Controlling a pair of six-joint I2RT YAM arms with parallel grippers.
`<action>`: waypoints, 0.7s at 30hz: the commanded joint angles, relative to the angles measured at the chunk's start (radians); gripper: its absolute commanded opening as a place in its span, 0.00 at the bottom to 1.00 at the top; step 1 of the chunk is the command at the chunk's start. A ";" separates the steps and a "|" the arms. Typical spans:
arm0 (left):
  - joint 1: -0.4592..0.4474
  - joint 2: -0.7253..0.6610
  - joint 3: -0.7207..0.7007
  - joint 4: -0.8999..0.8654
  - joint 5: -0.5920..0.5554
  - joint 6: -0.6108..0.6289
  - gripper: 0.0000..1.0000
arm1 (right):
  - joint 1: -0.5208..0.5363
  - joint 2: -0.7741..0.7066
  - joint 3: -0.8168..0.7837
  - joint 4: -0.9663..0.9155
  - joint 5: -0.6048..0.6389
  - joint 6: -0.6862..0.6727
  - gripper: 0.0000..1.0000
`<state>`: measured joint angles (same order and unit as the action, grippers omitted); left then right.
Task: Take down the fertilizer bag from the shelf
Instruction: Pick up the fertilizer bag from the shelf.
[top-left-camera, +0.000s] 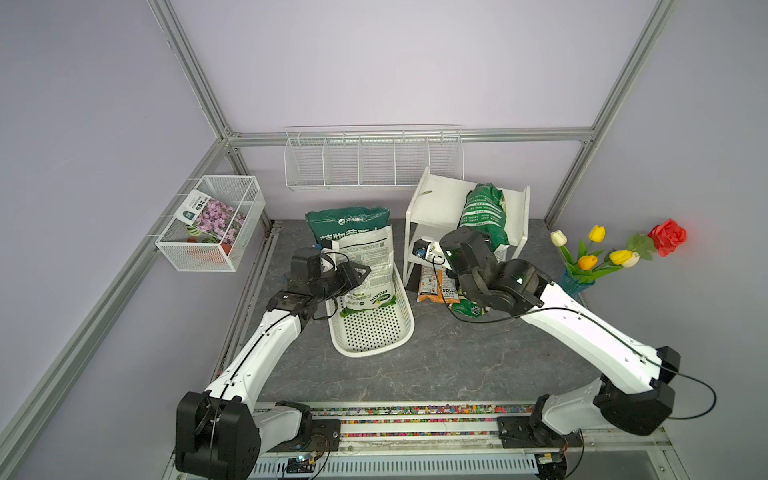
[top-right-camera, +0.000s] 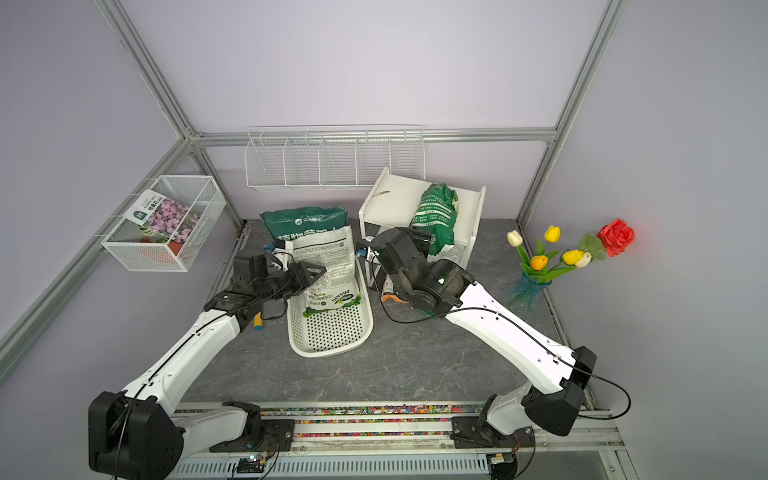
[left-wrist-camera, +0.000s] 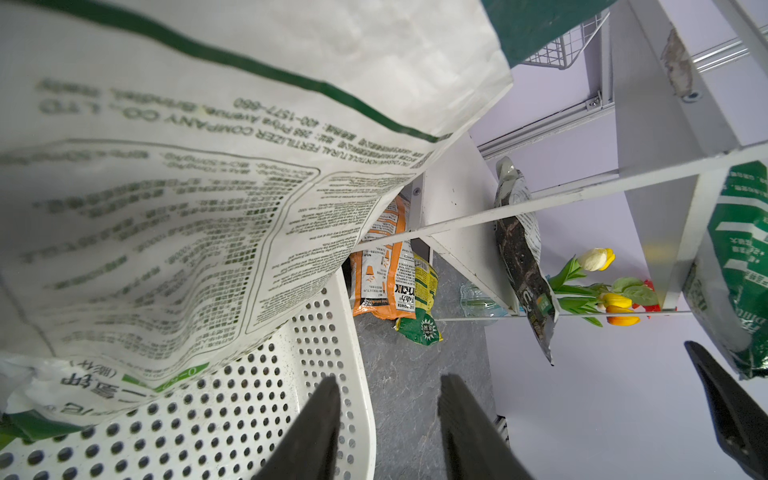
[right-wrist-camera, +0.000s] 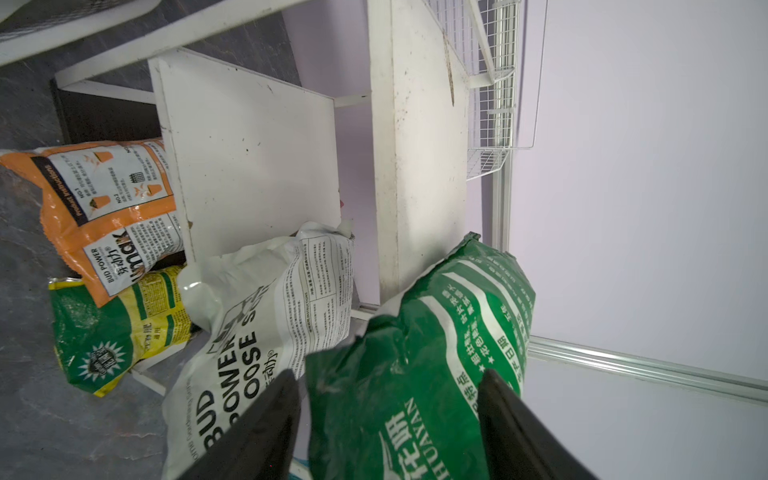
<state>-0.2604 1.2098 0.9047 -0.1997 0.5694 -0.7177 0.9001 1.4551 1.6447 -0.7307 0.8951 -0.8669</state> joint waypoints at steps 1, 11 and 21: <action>-0.002 0.009 -0.010 0.004 0.007 0.015 0.44 | -0.016 -0.012 -0.016 0.048 0.033 -0.022 0.71; -0.002 0.003 0.031 -0.010 0.036 0.015 0.44 | -0.058 -0.014 -0.017 0.122 0.006 -0.085 0.29; -0.003 0.014 0.050 -0.019 0.020 0.037 0.45 | -0.011 -0.050 0.154 0.026 -0.030 0.000 0.00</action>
<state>-0.2604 1.2175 0.9260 -0.2180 0.5900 -0.6979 0.8600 1.4548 1.7245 -0.7021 0.8700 -0.9184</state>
